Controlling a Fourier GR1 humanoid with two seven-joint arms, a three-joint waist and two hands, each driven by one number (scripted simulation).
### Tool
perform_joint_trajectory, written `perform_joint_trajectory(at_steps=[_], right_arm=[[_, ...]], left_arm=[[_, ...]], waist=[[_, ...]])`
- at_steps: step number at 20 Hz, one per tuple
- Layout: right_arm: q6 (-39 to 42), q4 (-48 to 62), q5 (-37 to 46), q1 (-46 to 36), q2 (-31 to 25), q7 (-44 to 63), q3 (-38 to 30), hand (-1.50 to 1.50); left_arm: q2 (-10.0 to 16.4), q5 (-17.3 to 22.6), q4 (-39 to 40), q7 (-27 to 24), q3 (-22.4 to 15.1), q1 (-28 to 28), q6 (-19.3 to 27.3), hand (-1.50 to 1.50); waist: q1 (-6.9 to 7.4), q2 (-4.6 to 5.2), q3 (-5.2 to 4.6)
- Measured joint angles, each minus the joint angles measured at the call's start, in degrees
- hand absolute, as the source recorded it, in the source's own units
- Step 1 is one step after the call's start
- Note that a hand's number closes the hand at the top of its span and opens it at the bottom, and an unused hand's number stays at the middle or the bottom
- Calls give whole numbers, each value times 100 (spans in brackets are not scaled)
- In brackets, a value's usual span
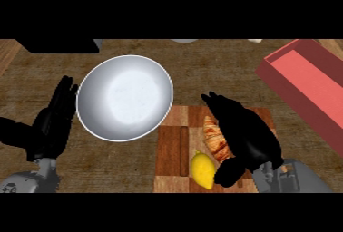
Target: Pick the croissant from the cutting board and place it in the cardboard box
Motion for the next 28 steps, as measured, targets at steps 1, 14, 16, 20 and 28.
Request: perform_joint_trajectory(at_steps=[1, 14, 16, 20, 28], right_arm=[[17, 0, 97, 51, 31, -41, -19, -150], [304, 471, 980, 425, 719, -466, -297, -150], [351, 526, 1124, 516, 743, -551, -327, -150], [341, 735, 1515, 629, 782, -729, -372, -150], [371, 961, 2027, 963, 967, -1207, -598, -150]], left_arm=[[-46, -17, 20, -4, 12, -5, -16, 0], [-310, -274, 72, -16, 287, 83, -354, 0], [-309, -298, -37, 144, 343, 60, -351, 0], [-378, -388, 54, 168, 432, -55, -408, 0], [-601, -603, -49, 190, 528, 29, -510, 0]], waist=[[-4, 0, 0], [-11, 2, 1], [-10, 2, 1], [-15, 3, 2], [-14, 3, 1]])
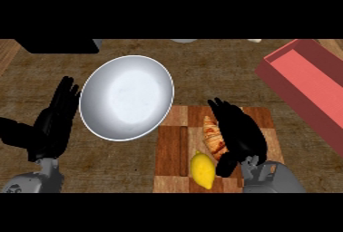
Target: Pick the croissant from the cutting board and place it in the cardboard box
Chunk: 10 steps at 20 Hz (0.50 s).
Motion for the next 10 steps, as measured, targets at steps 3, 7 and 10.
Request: perform_joint_trajectory(at_steps=[3, 7, 10], right_arm=[[7, 255, 139, -61, 173, -146, -51, -150], [84, 429, 308, -70, 351, -280, -147, -150], [71, 461, 477, 41, 406, -387, -168, -150]], left_arm=[[-18, -6, -89, -13, 73, 125, -114, 0], [-108, -113, -59, 138, 122, -47, -98, 0], [-150, -181, -230, 258, 133, 31, -113, 0]], waist=[[6, 0, 0], [2, -2, -3], [0, -8, -5]])
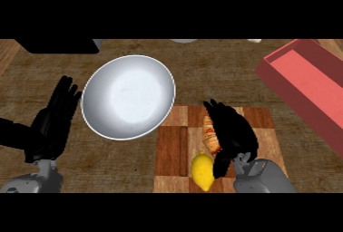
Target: Pick the croissant from the cutting board and place it in the cardboard box
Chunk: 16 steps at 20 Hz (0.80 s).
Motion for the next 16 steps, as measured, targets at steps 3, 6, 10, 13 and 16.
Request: perform_joint_trajectory(at_steps=[3, 6, 10, 13, 16], right_arm=[[36, 168, 109, -85, 141, -62, -92, -150], [131, 241, 169, -90, 164, -168, -214, -150], [-14, 341, 379, 96, 161, -413, -195, -150], [116, 140, 485, 227, 216, -384, -145, -150], [14, 273, 586, 220, 214, -582, -226, 150]], left_arm=[[-54, 13, 80, -99, 64, 27, -117, 0], [-87, -8, -61, -82, 86, 155, -185, 0], [-134, -22, 44, -124, 170, 90, -257, 0], [-177, -91, 99, -48, 186, -20, -238, 0], [-213, -145, -4, -84, 188, 115, -269, 0]], waist=[[-1, -4, -4], [0, -4, -4], [-9, -16, -14], [-15, -14, -14], [-8, -15, -14]])
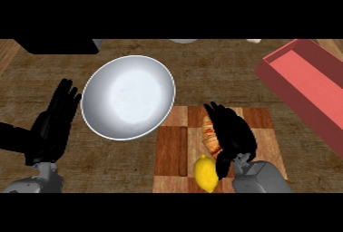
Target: Pick the croissant from the cutting board and place it in the cardboard box
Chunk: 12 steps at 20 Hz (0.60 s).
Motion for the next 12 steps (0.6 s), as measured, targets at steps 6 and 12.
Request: perform_joint_trajectory(at_steps=[6, 12], right_arm=[[-215, 212, 357, -73, -132, -471, 116, 150], [-412, 308, 740, -204, -160, -811, 171, 150]], left_arm=[[-5, 0, 208, -101, 107, -106, -109, 0], [-31, -43, 206, 66, 153, -292, -70, 0]], waist=[[0, -3, -2], [3, 3, 4]])
